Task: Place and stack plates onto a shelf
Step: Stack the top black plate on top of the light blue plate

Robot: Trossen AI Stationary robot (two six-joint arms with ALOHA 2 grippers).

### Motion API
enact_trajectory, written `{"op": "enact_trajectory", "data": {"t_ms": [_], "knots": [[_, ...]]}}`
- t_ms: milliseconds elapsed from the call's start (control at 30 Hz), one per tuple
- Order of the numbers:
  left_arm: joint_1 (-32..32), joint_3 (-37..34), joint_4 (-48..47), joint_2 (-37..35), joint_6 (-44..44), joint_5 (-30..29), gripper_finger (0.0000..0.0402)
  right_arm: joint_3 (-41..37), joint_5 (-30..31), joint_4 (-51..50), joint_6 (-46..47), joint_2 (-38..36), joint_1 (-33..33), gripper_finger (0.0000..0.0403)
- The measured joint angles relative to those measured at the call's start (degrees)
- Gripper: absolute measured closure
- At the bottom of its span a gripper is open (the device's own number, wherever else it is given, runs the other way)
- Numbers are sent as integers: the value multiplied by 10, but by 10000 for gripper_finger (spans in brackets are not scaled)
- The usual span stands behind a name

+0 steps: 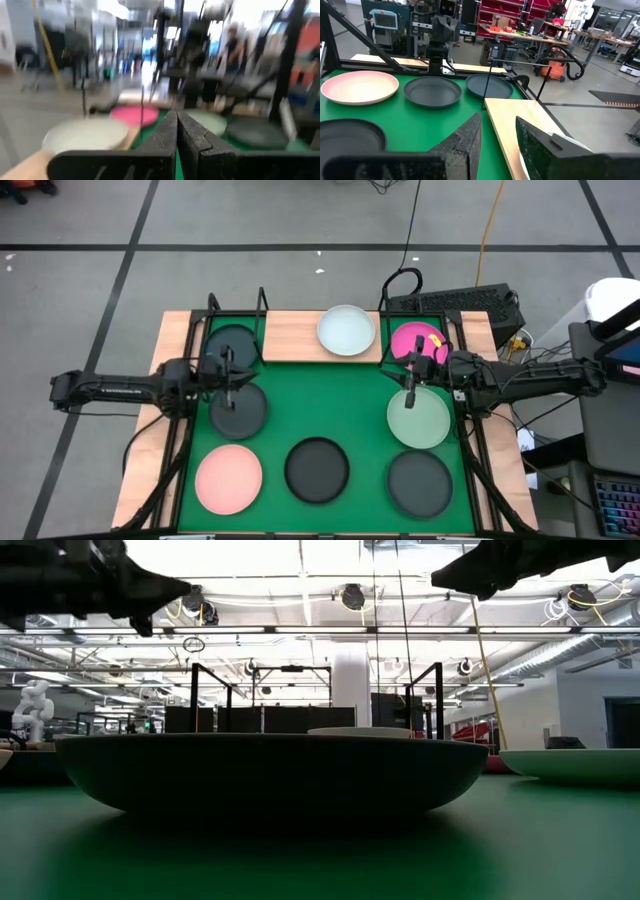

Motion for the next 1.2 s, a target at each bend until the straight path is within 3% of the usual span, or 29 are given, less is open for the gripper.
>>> {"op": "enact_trajectory", "data": {"t_ms": [167, 300, 433, 633, 900, 1200], "knots": [[0, 107, -225, 17, 7, -41, 398, 0, 0, 0, -1, 0, 0, 300], [0, 164, -348, 43, 3, -74, 398, 0, 0, -4, -2, 0, 0, 300], [0, 174, -368, 70, -5, -86, 398, 0, 0, -5, -3, 0, 0, 300], [0, 175, -453, 122, -107, -88, 398, 0, 0, -10, -2, 0, 0, 300], [1, 175, -581, 184, -227, -162, 398, 0, 0, -8, -1, 0, 0, 300], [48, 175, -587, 258, -251, -201, 397, 0, 0, -8, -1, 0, 0, 300]]}}
